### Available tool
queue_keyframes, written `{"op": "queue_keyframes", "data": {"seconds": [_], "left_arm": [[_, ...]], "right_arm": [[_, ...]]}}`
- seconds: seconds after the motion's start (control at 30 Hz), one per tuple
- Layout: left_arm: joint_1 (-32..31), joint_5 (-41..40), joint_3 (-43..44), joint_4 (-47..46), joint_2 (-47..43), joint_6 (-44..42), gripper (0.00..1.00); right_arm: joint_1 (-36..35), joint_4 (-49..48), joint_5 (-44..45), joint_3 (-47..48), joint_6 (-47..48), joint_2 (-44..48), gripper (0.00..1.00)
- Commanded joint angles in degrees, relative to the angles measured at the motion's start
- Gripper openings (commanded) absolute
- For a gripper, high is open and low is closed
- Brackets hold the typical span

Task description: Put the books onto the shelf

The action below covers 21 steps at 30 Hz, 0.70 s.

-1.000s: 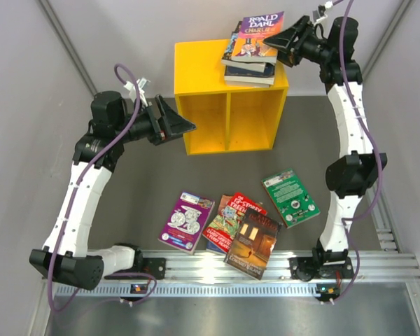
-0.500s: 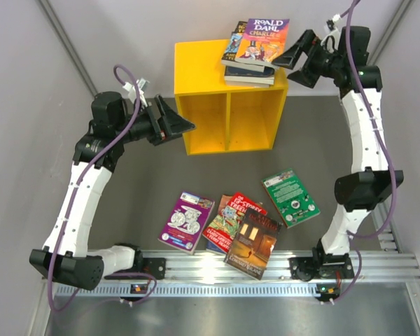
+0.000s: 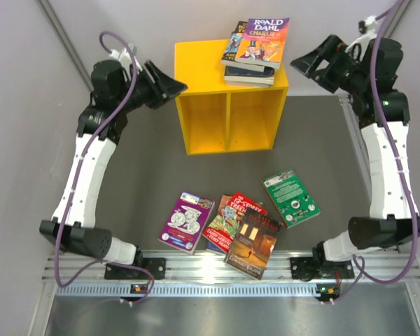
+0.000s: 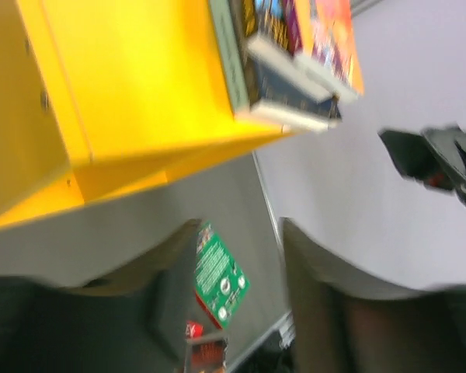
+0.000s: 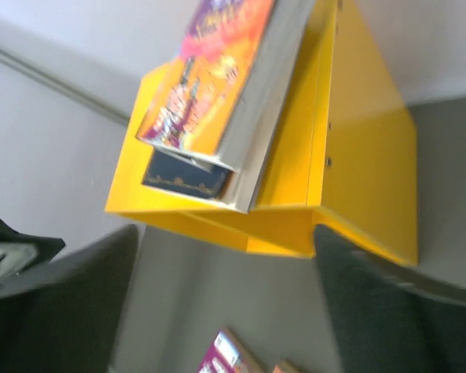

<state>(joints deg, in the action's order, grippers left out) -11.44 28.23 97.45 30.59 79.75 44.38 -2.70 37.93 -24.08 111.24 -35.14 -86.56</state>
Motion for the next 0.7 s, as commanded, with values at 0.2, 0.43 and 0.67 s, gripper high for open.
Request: {"op": "queue_keyframes", "data": {"seconds": [0.2,0.43,0.67], "left_arm": [[-1.1,-16.9,17.4,-17.6,17.2,6.7,0.00],[-9.0,-27.7,27.2,-26.7,28.3,-4.9,0.00],[-13.0,-36.0,39.7,-25.8,38.5,-12.9,0.00]], "right_arm": [[0.8,-4.1,21.9,1.5,1.6,2.5,0.00],[-3.4,2.6,34.6,9.7,7.2,-3.6,0.00],[-10.1,3.8,39.6,16.1,11.4,-10.9,0.00]]}}
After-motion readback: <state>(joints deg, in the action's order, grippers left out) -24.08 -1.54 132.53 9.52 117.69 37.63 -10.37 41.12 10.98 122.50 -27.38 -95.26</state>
